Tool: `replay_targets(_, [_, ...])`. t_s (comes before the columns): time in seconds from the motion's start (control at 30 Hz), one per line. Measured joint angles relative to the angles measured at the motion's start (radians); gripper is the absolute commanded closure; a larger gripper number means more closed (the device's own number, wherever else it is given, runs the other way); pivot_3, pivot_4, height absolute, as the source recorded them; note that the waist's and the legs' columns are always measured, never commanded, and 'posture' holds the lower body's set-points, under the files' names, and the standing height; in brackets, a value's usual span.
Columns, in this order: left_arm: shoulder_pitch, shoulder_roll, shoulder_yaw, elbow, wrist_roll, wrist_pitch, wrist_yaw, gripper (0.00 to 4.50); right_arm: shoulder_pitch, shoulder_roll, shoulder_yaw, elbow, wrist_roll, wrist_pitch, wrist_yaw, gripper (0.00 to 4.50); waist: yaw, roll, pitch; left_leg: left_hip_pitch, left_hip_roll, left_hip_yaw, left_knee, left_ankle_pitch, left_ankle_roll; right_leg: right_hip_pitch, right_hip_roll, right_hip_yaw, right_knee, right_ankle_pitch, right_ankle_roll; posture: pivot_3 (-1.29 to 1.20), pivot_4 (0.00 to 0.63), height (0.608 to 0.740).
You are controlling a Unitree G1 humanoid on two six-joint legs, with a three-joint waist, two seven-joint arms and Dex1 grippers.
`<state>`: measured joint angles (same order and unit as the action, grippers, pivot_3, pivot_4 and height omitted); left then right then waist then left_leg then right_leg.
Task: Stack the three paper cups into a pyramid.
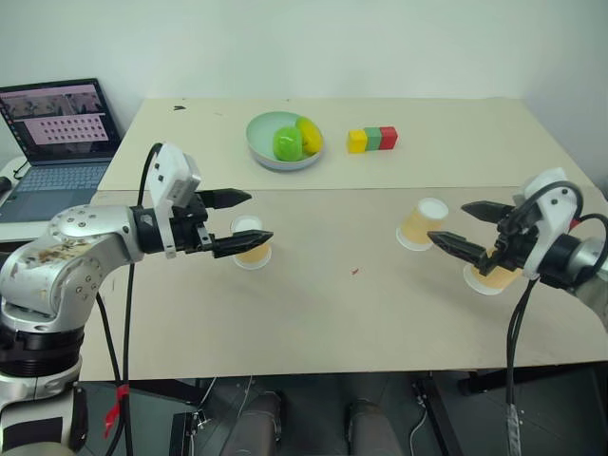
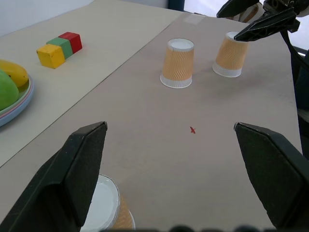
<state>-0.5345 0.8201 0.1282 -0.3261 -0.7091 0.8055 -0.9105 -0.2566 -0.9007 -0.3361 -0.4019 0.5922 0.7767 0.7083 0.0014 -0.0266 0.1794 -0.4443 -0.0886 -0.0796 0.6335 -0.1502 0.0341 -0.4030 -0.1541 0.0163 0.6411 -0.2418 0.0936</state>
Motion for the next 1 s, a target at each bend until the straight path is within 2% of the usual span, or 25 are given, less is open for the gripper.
replay_targets(0.2, [-0.039, -0.02, -0.032, 0.022, 0.007, -0.001, -0.005, 0.0, 0.021, 0.005, -0.007, -0.02, 0.002, 0.001, -0.016, 0.02, 0.004, 0.0, 0.0, 0.0, 0.0, 0.0, 0.0, 0.0, 0.0, 0.0, 0.0, 0.0, 0.0, 0.0, 0.0, 0.0, 0.15, 0.74])
replay_targets(0.43, [-0.104, -0.056, -0.05, 0.056, 0.0, 0.001, -0.018, 0.0, 0.019, 0.011, -0.006, -0.152, 0.063, 0.07, -0.068, 0.02, 0.003, 0.0, 0.0, 0.0, 0.0, 0.0, 0.0, 0.0, 0.0, 0.0, 0.0, 0.0, 0.0, 0.0, 0.0, 0.0, 0.15, 0.74])
replay_targets(0.53, [-0.133, -0.069, -0.077, 0.087, 0.004, -0.004, -0.045, 0.0, 0.063, -0.008, -0.078, -0.184, 0.076, 0.095, -0.08, 0.02, 0.009, 0.0, 0.0, 0.0, 0.0, 0.0, 0.0, 0.0, 0.0, 0.001, 0.0, 0.0, -0.001, 0.0, 0.0, 0.0, 0.15, 0.74])
replay_targets(0.67, [-0.143, -0.083, -0.108, 0.136, 0.023, -0.029, -0.075, 0.0, 0.153, -0.024, -0.177, -0.128, -0.008, 0.086, -0.112, 0.02, 0.012, 0.0, 0.0, 0.0, 0.0, 0.0, 0.001, 0.0, 0.0, 0.001, 0.0, 0.0, 0.0, 0.0, 0.0, 0.0, 0.15, 0.74])
replay_targets(0.9, [-0.161, -0.094, -0.124, 0.143, 0.04, -0.04, -0.098, 0.0, 0.116, 0.109, -0.095, -0.084, -0.073, 0.011, -0.193, 0.02, -0.015, 0.0, 0.0, 0.002, 0.001, 0.001, 0.0, 0.0, 0.0, 0.001, 0.001, 0.001, 0.001, 0.0, 0.0, 0.0, 0.15, 0.74])
replay_targets(1.0, [-0.161, -0.094, -0.124, 0.143, 0.041, -0.04, -0.101, 0.0, 0.118, 0.121, -0.074, -0.067, -0.083, -0.013, -0.193, 0.02, -0.014, 0.0, 0.0, 0.001, 0.0, 0.001, 0.0, 0.0, 0.0, 0.001, 0.001, 0.001, 0.0, 0.0, 0.0, 0.0, 0.15, 0.74])
